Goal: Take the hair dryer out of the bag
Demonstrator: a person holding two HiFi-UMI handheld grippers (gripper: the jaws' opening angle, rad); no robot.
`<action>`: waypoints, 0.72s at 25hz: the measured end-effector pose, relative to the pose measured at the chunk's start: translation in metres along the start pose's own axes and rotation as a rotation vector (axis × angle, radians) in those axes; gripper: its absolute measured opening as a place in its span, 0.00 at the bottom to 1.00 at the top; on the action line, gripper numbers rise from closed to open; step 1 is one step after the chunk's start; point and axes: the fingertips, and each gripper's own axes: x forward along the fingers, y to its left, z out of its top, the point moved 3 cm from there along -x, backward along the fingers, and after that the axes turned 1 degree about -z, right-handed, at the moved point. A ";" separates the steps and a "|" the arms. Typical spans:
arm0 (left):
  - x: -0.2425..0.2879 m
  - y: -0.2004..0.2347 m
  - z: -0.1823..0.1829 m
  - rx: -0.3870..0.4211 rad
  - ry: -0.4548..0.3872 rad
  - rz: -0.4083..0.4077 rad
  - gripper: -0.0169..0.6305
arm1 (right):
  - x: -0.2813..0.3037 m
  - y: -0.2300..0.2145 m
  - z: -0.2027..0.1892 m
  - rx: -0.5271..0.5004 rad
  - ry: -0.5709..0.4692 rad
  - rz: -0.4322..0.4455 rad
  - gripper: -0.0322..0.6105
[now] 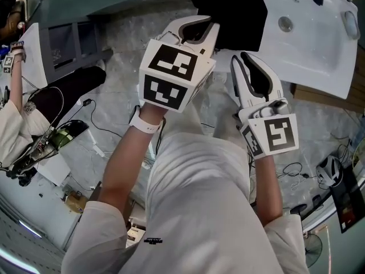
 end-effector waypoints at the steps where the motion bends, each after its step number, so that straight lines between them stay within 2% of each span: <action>1: 0.001 0.001 0.003 0.007 0.000 -0.001 0.05 | 0.004 0.001 -0.002 -0.008 0.015 0.005 0.19; 3: 0.000 0.003 0.010 0.023 -0.006 -0.002 0.05 | 0.012 0.003 -0.006 -0.023 0.049 0.011 0.27; 10: 0.000 0.015 0.019 0.060 -0.008 0.012 0.05 | 0.035 -0.002 -0.016 0.004 0.141 0.017 0.39; 13: 0.001 0.019 0.023 0.079 -0.008 0.023 0.05 | 0.046 -0.001 -0.020 0.001 0.167 0.031 0.41; 18: 0.005 0.024 0.027 0.115 0.003 0.034 0.05 | 0.060 -0.014 -0.021 0.031 0.163 0.002 0.42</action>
